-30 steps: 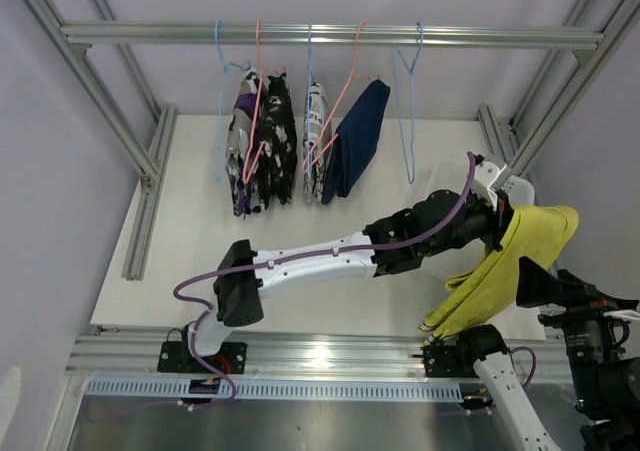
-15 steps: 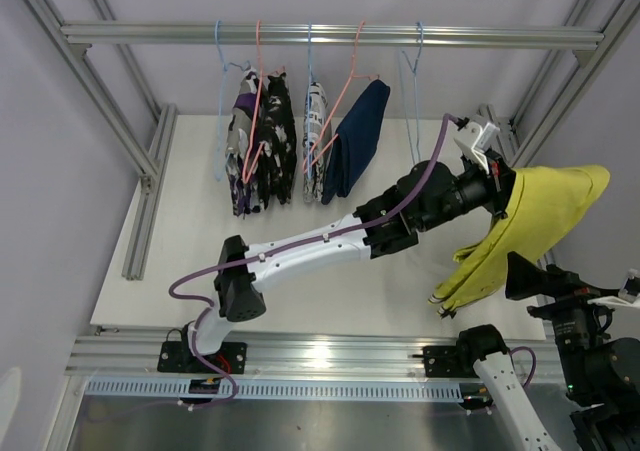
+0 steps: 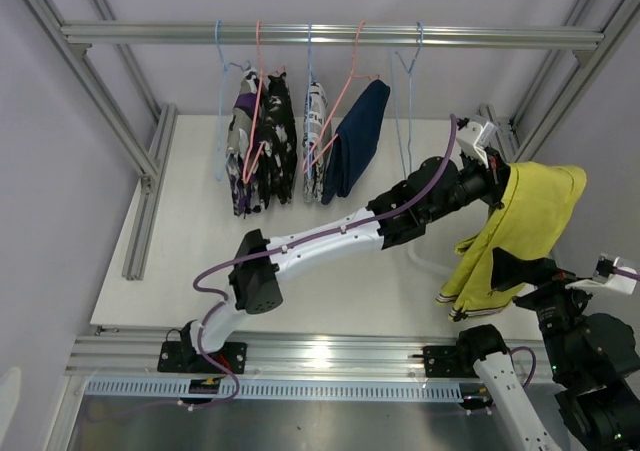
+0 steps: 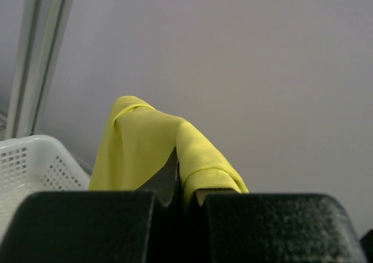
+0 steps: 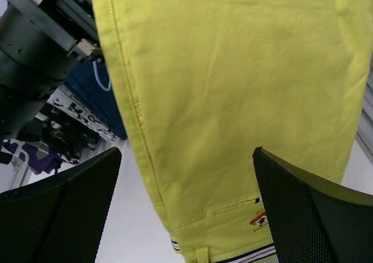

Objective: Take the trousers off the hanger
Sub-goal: Place the trousers in the bin.

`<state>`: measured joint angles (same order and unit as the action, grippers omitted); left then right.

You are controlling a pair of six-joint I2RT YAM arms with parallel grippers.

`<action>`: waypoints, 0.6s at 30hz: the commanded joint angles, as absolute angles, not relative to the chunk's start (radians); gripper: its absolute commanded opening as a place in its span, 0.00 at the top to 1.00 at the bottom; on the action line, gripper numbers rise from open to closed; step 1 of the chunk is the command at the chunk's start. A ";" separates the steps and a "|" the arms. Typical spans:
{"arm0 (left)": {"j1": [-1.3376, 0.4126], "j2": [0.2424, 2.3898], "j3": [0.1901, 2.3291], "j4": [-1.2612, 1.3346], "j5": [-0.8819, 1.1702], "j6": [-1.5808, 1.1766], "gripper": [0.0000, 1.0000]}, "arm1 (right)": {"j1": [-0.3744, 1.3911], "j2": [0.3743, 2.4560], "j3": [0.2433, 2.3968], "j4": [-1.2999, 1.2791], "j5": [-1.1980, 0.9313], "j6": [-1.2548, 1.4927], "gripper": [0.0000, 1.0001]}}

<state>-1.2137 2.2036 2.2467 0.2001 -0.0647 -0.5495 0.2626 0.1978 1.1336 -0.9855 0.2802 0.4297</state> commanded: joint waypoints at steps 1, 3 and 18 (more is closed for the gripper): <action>-1.174 2.197 2.362 0.370 -0.077 -0.572 0.99 | 0.268 0.192 1.108 -0.934 0.290 0.403 0.01; -1.163 2.204 2.364 0.374 -0.077 -0.574 1.00 | 0.272 0.192 1.098 -0.925 0.293 0.403 0.01; -1.100 2.232 2.293 0.307 -0.147 -0.638 0.92 | 0.276 0.206 1.025 -0.861 0.253 0.405 0.01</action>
